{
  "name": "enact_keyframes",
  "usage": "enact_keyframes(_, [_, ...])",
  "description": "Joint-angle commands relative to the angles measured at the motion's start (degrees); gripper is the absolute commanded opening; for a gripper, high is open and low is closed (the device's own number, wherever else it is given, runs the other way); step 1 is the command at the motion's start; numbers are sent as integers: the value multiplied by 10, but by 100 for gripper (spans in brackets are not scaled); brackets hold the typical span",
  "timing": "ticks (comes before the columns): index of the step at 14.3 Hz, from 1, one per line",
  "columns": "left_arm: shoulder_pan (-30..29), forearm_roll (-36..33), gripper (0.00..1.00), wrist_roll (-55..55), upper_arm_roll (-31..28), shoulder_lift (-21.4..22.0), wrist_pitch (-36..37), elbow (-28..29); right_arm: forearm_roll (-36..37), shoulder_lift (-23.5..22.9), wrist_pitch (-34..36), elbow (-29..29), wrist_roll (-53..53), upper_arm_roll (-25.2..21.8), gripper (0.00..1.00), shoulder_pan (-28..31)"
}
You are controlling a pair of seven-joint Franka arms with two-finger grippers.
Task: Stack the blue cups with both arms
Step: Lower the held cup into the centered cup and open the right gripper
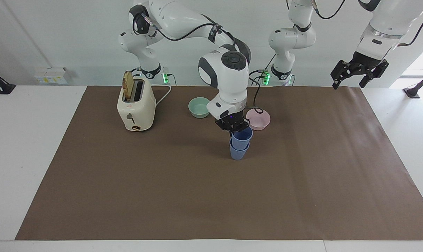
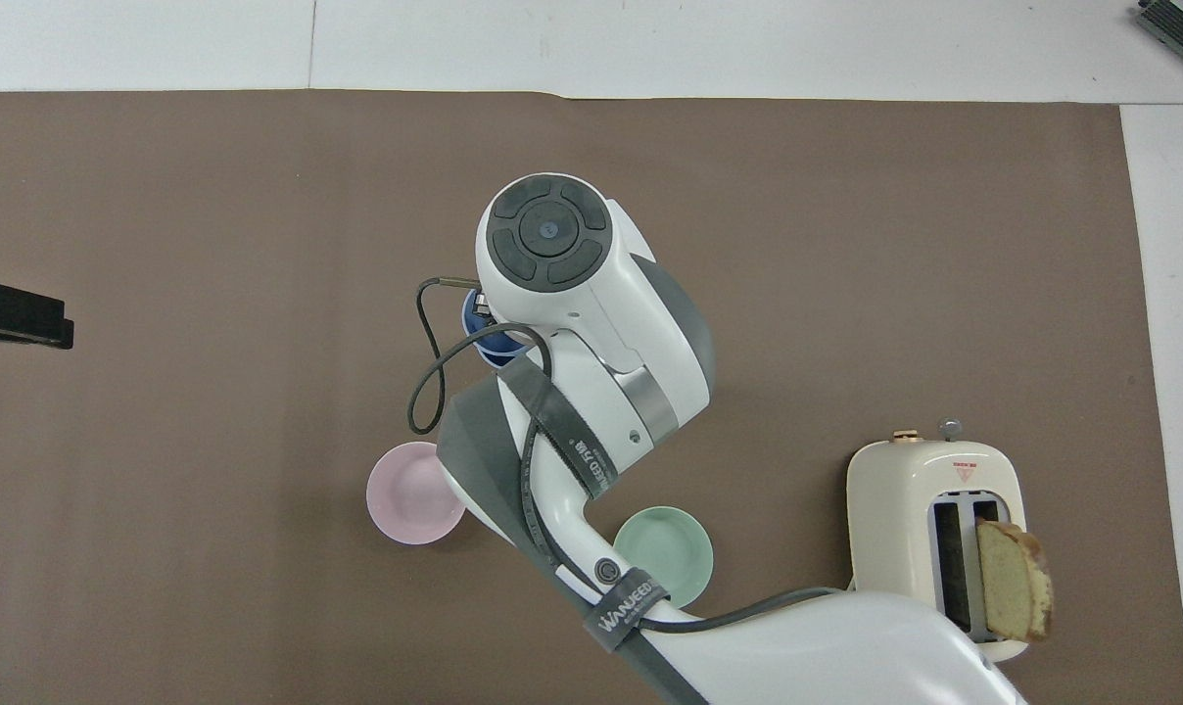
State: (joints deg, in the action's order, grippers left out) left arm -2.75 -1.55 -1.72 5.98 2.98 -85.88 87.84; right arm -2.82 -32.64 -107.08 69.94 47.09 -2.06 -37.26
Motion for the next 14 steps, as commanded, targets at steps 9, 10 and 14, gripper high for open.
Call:
enact_keyframes(9, [-3, -5, 100, 3, 1, 4, 6, 1, 1, 25, -21, 30, -1, -3, 100, 9])
enact_keyframes(10, [-3, -5, 100, 3, 1, 4, 6, 1, 10, 34, -20, 30, -22, -5, 100, 15])
enact_keyframes(14, [-3, -5, 100, 3, 1, 4, 6, 1, 34, 84, 5, 33, -114, -5, 100, 78])
